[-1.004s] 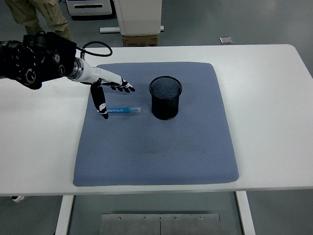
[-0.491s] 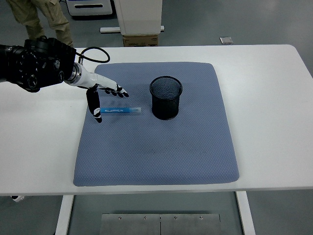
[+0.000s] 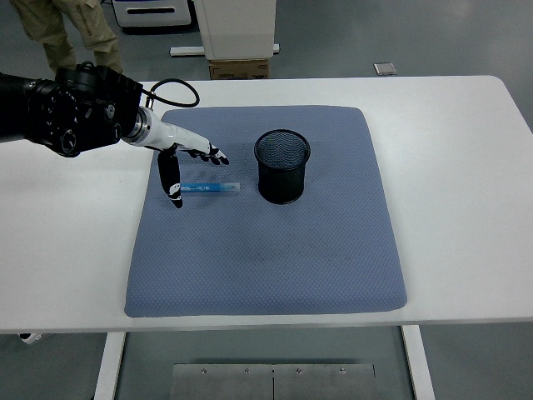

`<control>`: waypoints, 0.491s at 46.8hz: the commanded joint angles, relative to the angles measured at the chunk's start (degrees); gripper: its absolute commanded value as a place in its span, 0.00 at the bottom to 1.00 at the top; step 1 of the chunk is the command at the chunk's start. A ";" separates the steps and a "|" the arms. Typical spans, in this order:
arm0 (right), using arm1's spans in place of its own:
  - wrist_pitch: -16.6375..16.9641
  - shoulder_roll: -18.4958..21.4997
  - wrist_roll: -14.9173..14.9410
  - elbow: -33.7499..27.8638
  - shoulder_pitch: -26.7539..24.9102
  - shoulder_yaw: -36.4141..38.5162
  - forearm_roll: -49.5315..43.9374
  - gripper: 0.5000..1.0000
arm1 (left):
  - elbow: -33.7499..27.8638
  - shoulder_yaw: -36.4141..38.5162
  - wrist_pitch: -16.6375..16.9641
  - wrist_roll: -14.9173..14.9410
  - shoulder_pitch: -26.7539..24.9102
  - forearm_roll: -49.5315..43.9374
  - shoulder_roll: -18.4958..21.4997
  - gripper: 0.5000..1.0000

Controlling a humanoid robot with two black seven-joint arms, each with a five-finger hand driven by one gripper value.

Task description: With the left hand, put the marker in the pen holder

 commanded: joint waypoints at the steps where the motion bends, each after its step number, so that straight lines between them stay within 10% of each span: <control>1: 0.00 0.00 0.00 0.00 -0.06 0.00 -0.03 1.00 | -0.01 0.00 0.02 0.03 0.20 -0.01 -0.70 1.00; 10: 0.00 0.00 0.00 0.00 0.03 0.00 -0.03 1.00 | -0.01 0.00 0.02 0.03 0.38 0.26 -1.05 0.99; 23: 0.00 0.00 0.00 0.00 0.03 0.00 -0.03 1.00 | 0.25 -0.09 0.02 -0.06 1.26 1.31 -1.75 0.72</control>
